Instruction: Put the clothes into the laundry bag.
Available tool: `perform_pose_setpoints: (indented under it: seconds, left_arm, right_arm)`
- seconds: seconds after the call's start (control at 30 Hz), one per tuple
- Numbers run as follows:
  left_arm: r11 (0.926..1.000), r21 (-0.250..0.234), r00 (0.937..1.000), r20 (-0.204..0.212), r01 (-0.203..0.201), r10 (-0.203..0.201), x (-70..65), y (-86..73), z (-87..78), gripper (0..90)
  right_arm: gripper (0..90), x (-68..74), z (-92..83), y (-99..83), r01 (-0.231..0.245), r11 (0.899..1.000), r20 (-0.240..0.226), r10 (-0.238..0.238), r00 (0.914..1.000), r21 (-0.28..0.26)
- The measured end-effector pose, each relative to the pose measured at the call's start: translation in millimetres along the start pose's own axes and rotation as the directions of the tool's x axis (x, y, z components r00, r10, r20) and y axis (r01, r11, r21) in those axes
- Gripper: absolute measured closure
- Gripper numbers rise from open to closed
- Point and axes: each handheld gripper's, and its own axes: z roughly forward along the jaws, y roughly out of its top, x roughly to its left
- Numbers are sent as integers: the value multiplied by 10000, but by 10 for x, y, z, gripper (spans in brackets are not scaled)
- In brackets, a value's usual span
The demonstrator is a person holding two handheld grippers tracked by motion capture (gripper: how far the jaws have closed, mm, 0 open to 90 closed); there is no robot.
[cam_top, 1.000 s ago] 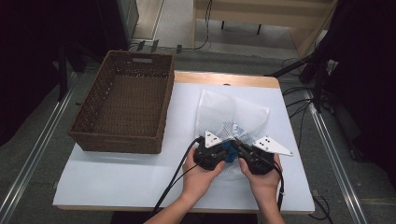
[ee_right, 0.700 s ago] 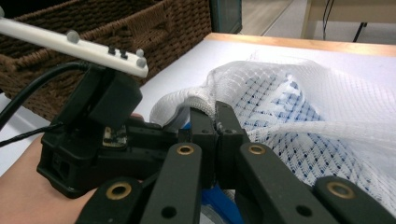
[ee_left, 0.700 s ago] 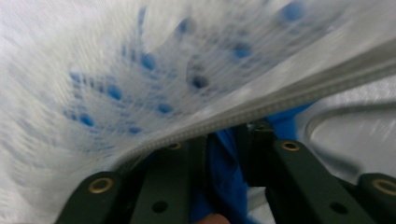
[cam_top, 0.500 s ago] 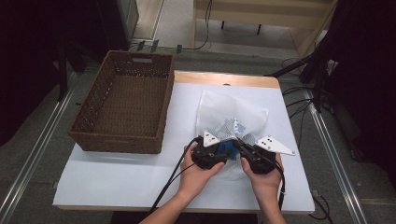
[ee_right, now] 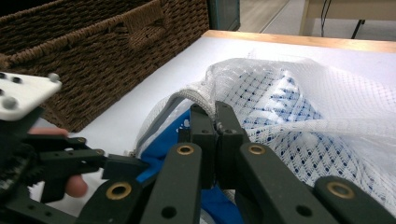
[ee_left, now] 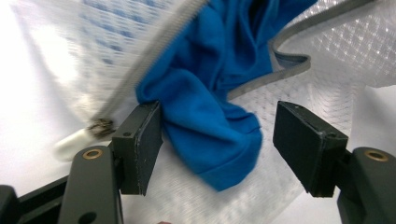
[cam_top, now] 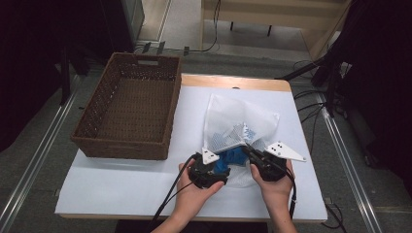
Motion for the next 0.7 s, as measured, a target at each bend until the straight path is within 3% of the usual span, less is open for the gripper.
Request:
perform_pose_setpoints:
  seconds: [0.13,0.3,0.4,0.47,0.5,0.53,0.57,0.6,0.7]
  left_arm:
    - [10000,24,9999,-149,2,-1,-43,62,78,370]
    - [9983,-85,9976,-375,572,-575,-79,218,303,353]
    - [9959,-254,9935,-720,869,-885,-72,295,397,345]
    - [9951,-328,9919,-837,928,-952,-63,314,428,439]
    - [9945,-372,9908,-909,976,-1007,-52,332,455,439]
    - [9955,-363,9922,-853,876,-904,-42,341,479,642]
    - [9962,-310,9933,-790,817,-839,-31,354,489,642]
    - [9951,-398,9943,-534,906,-926,-16,373,478,734]
    - [9932,-774,9955,-289,873,-897,-43,398,430,757]
  right_arm:
    - [900,-1,18,-14,-16,10000,-87,16,10000,49]
    - [900,13,21,-16,21,10000,-124,-20,9999,51]
    - [900,11,13,-15,-7,10000,-116,7,9999,51]
    - [900,7,13,-15,-6,10000,-119,7,9999,48]
    - [900,5,13,-16,-9,10000,-122,10,9999,45]
    - [900,5,15,-20,-26,10000,-130,27,9999,56]
    - [900,5,15,-20,-26,10000,-130,27,9999,56]
    - [900,8,19,-26,12,10000,-123,-11,9999,69]
    - [900,14,23,-27,23,10000,-143,-22,9999,85]
